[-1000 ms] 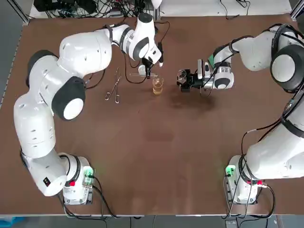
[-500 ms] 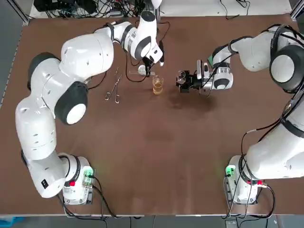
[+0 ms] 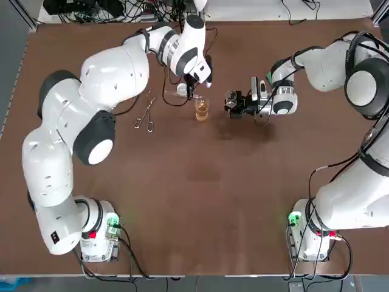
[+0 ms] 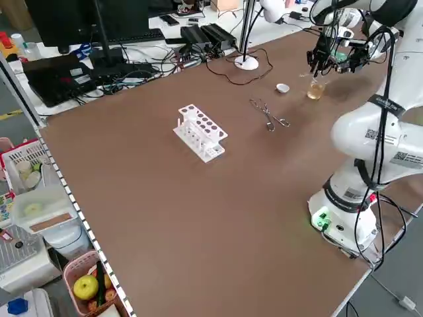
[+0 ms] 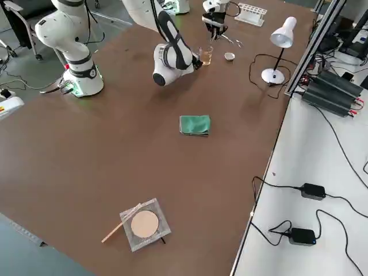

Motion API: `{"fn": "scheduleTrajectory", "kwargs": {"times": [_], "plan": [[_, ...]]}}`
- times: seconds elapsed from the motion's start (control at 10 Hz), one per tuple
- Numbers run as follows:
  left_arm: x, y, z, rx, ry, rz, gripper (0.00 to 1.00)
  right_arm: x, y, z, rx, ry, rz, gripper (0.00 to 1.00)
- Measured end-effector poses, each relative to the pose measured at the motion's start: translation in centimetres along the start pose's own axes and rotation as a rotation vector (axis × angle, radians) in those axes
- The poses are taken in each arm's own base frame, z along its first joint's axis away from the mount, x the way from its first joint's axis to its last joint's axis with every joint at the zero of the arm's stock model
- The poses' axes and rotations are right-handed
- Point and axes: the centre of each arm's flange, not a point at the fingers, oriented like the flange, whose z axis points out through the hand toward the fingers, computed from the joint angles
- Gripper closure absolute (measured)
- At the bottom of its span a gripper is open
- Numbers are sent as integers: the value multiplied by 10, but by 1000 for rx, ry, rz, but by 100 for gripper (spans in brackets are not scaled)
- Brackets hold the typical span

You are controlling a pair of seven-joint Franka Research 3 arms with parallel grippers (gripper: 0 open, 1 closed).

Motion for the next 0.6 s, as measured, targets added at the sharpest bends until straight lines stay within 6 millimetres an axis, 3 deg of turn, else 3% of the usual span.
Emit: {"fn": "scheduleTrajectory", "kwargs": {"times": [0.6], "plan": [[13, 3, 4, 14, -38, -11, 79, 0, 0, 0, 3, 4, 36, 62]]}}
